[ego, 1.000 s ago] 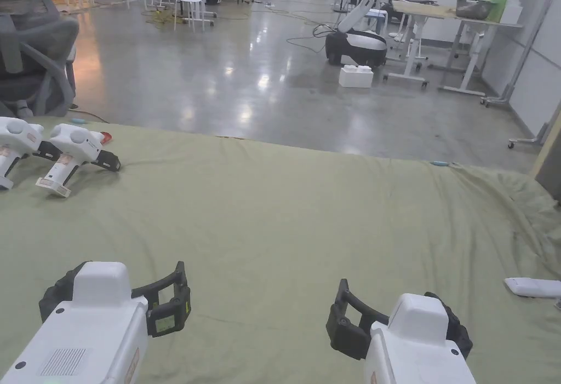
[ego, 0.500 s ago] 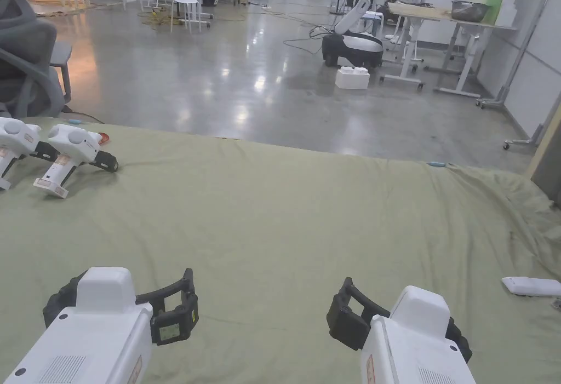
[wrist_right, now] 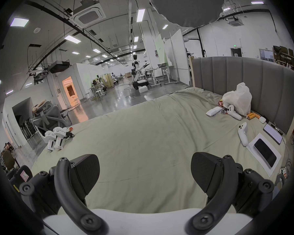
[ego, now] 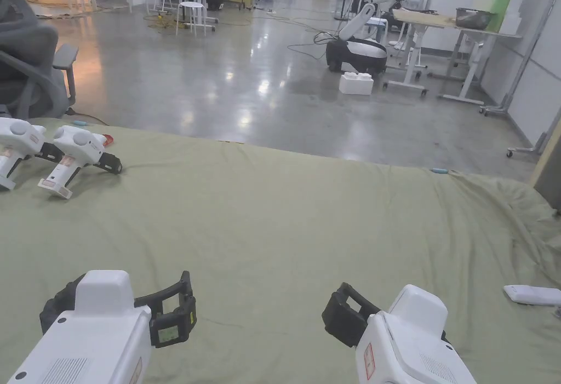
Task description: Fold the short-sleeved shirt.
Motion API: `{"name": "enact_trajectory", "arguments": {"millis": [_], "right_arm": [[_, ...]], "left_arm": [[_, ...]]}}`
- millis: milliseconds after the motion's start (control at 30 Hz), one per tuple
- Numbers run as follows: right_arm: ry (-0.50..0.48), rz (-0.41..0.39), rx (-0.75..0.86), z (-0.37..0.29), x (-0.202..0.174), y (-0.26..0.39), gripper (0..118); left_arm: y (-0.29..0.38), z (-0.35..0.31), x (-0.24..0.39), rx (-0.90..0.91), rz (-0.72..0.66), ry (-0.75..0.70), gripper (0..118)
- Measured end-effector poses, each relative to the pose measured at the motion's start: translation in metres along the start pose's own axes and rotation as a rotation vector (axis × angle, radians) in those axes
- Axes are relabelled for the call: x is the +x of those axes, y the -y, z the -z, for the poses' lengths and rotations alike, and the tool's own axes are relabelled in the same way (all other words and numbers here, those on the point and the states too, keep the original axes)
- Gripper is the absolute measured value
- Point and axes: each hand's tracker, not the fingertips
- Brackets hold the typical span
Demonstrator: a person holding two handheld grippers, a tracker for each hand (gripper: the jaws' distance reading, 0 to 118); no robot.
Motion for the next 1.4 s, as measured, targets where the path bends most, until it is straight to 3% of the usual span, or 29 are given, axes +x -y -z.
{"name": "enact_trajectory", "arguments": {"millis": [433,800,1133,1267,1400], "right_arm": [[0.048,-0.081,-0.031,0.009,0.001,0.001,109],[0.041,-0.080,-0.011,0.013,0.004,-0.003,109],[-0.012,-0.123,0.102,0.015,0.010,0.004,109],[-0.089,-0.155,0.224,0.015,0.013,0.007,110],[-0.056,-0.210,0.229,0.015,0.007,0.005,110]], "left_arm": [[0.001,0.005,0.003,0.012,0.041,-0.020,114],[-0.001,0.013,0.003,0.009,0.048,-0.028,114],[0.001,0.014,-0.001,0.011,0.039,-0.014,114],[0.000,0.015,-0.002,0.017,0.041,-0.002,115],[-0.001,0.017,-0.003,0.027,0.049,0.000,115]]}}
